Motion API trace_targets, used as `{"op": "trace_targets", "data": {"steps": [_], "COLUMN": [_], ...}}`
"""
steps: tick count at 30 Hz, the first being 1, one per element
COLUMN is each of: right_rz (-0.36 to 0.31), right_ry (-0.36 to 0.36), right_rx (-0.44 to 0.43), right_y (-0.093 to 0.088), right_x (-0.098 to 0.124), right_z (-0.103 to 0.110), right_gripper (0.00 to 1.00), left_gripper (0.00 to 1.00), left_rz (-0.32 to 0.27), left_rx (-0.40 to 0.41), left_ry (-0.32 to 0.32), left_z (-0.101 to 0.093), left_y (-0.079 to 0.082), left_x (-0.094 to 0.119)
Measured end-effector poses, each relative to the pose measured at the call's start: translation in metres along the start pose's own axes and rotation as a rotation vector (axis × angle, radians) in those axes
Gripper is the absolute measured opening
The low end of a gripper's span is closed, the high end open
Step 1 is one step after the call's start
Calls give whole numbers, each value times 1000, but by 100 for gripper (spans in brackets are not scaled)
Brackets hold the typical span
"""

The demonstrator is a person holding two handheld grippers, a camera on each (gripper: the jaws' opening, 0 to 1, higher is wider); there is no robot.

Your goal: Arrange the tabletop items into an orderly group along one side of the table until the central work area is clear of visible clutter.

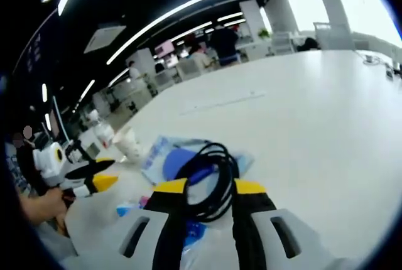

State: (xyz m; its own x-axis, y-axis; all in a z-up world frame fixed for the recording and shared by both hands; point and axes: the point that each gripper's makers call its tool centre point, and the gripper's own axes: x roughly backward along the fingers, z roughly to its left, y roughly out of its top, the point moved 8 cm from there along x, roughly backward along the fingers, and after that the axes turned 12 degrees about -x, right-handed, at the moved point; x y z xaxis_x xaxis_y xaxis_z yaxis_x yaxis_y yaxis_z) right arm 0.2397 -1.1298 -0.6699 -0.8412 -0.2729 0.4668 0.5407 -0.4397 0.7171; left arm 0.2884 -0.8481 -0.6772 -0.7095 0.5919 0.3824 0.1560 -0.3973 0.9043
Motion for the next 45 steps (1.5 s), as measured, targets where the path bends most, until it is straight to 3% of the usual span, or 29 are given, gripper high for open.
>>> {"op": "trace_targets", "data": {"steps": [17, 24, 34, 45], "right_rz": [-9, -20, -39, -56], "right_ry": [-28, -4, 115, 218], "right_rx": [-99, -91, -122, -81], "right_y": [2, 4, 12, 18], "right_x": [-8, -7, -9, -11], "right_z": [0, 6, 22, 41], "right_gripper": [1, 0, 0, 0], "left_gripper": [40, 40, 41, 40], "left_rz": [9, 13, 2, 2], "left_rx": [-31, -43, -19, -10], "left_ry": [1, -1, 10, 34], "left_z": [-2, -3, -2, 4], "left_y": [1, 2, 4, 3], "left_x": [10, 13, 18, 25]}}
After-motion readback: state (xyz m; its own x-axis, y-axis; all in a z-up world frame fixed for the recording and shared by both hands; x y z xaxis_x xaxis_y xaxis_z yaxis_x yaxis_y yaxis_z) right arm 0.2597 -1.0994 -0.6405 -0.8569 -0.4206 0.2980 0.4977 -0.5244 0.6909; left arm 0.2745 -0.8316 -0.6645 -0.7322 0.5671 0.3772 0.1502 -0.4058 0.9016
